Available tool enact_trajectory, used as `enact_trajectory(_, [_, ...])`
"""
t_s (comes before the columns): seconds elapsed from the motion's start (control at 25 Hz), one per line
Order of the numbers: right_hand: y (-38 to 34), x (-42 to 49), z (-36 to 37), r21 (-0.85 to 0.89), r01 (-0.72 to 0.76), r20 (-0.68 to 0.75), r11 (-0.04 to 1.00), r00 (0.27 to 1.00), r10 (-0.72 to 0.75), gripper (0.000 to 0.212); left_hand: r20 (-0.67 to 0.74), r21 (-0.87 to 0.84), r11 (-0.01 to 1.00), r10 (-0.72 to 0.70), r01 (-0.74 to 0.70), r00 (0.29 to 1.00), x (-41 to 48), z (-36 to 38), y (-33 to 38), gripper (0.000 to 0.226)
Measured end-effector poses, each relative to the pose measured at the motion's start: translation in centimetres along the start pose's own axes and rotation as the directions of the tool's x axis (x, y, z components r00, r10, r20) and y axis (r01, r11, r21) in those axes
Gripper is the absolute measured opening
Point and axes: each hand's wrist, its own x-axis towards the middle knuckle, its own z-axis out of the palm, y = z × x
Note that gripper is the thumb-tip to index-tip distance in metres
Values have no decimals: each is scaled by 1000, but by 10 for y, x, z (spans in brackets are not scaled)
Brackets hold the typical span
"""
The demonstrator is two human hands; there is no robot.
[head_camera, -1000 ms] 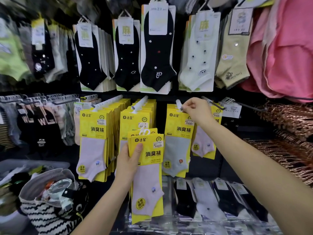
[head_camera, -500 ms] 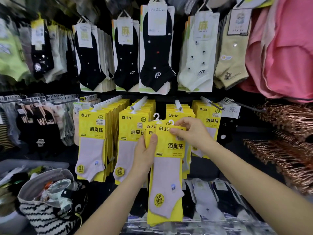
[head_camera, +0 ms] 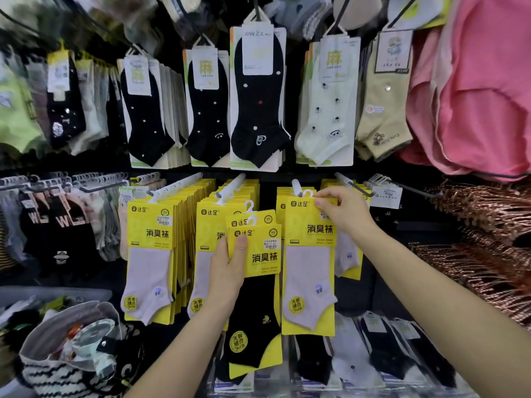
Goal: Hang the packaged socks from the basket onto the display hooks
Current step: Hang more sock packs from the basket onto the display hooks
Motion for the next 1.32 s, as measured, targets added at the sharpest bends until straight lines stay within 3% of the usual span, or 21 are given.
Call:
enact_trajectory(0.24, [1,5,23,-244,43,-43,969,998,-55,12,-31,32,999,29,-28,999,1,-16,1,14])
enact_trajectory(0.36, [0,4,21,-277,5,-55,961,998,-21,20,-36,27,999,21,-21,999,3,-17,6,10])
enact_trajectory(0.52, [-11,-21,21,-149,166,-135,975,973,-186,18,-23,19,1000,17,-17,1000,5,-6,6,14])
enact_trajectory(0.6, [-19,-35,30,-97,174,30,980,985,-172,32,11,-8,1000,20,-19,1000,3,5,8,9])
enact_trajectory(0.68, [-20,-38,34,-85,90,135,992,988,-78,42,39,-19,999,33,-32,999,0,18,10,8])
enact_trajectory(0.92, [-1,-27,16,31,-23,148,999,989,19,9,52,-31,999,21,-19,998,-1,34,7,16])
enact_trajectory(1.16, [6,-13,-1,9,-9,-7,1000,1000,9,4,-42,-14,1000,-27,27,999,5,12,-5,17])
enact_trajectory(1.32, [2,0,5,-39,-14,-23,999,1000,13,11,-76,5,1000,-22,22,997,6,-9,-7,17])
